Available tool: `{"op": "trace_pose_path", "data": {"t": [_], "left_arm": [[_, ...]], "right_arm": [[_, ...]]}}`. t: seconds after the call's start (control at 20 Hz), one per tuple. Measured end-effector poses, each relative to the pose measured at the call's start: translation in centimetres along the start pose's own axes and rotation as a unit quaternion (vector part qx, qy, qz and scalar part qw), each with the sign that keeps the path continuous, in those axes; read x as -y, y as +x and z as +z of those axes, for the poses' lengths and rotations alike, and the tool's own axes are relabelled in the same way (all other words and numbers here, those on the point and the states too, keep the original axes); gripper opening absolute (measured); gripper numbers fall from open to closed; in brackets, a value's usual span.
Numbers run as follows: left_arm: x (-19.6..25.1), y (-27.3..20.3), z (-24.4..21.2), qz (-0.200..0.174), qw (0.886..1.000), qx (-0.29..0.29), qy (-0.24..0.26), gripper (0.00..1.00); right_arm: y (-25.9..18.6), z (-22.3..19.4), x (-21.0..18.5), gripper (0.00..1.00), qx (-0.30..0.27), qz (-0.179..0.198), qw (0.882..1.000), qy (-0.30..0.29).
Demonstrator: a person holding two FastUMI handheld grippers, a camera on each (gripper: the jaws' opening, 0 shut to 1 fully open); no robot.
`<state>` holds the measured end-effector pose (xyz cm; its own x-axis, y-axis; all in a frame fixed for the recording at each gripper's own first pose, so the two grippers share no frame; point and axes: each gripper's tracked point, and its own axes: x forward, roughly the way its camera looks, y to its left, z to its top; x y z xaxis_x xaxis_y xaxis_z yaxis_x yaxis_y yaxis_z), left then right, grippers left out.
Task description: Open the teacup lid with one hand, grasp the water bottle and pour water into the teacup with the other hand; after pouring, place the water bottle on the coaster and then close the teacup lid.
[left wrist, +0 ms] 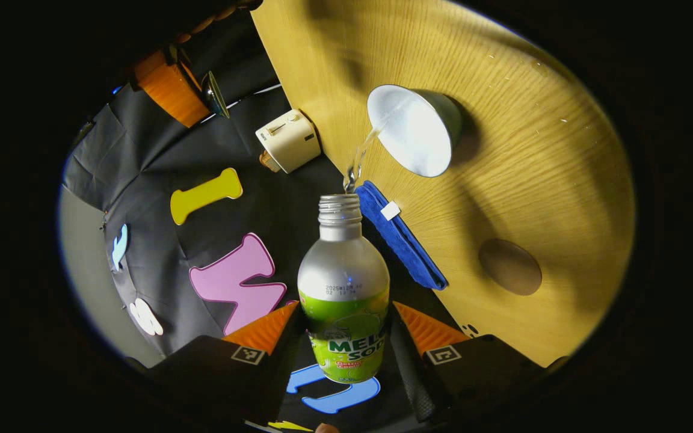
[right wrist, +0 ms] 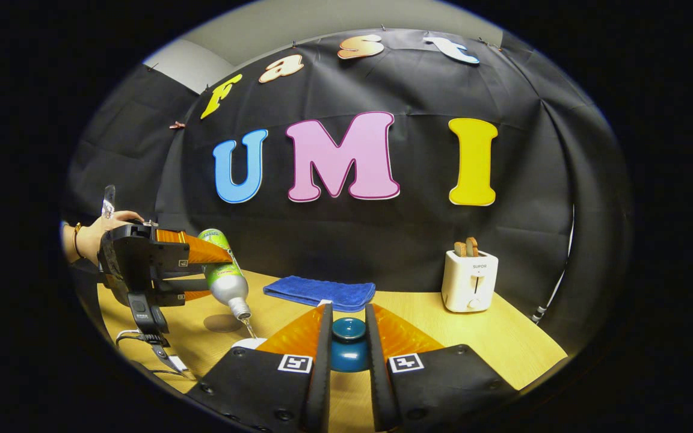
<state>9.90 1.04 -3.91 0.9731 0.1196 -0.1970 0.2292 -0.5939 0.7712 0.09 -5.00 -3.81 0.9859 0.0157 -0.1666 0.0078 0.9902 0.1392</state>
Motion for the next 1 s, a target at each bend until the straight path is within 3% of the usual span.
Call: {"op": "trace_pose_path", "data": {"t": [0.15, 0.2, 0.25, 0.75, 0.8, 0.95, 1.0], "left_arm": [[-0.1, 0.0, -0.7, -0.002, 1.0, -0.005, 0.019, 0.82], [-0.1, -0.1, -0.9, -0.003, 1.0, -0.007, 0.025, 0.82], [-0.2, -0.2, -1.1, -0.003, 0.999, -0.01, 0.033, 0.82], [-1.1, -0.1, -1.2, -0.005, 0.997, -0.008, 0.081, 0.82], [-1.4, 0.0, -1.2, -0.005, 0.996, -0.007, 0.088, 0.82], [-2.0, 0.2, -0.7, -0.004, 0.995, 0.001, 0.098, 0.82], [-2.2, 0.2, -0.4, -0.001, 0.995, 0.004, 0.1, 0.82]], "right_arm": [[-0.1, 0.2, 0.0, 0.31, 0.002, 0.0, 1.0, 0.001], [-0.1, 0.2, 0.0, 0.36, 0.002, 0.0, 1.0, 0.0], [-0.1, 0.3, -0.1, 0.31, 0.003, 0.001, 1.0, 0.001], [-0.2, 0.7, -0.3, 0.31, 0.008, 0.004, 1.0, 0.003], [-0.2, 0.7, -0.3, 0.36, 0.008, 0.003, 1.0, 0.003], [-0.3, 0.7, -0.2, 0.31, 0.009, 0.002, 1.0, 0.004], [-0.2, 0.7, -0.1, 0.36, 0.009, 0.002, 1.0, 0.004]]}}
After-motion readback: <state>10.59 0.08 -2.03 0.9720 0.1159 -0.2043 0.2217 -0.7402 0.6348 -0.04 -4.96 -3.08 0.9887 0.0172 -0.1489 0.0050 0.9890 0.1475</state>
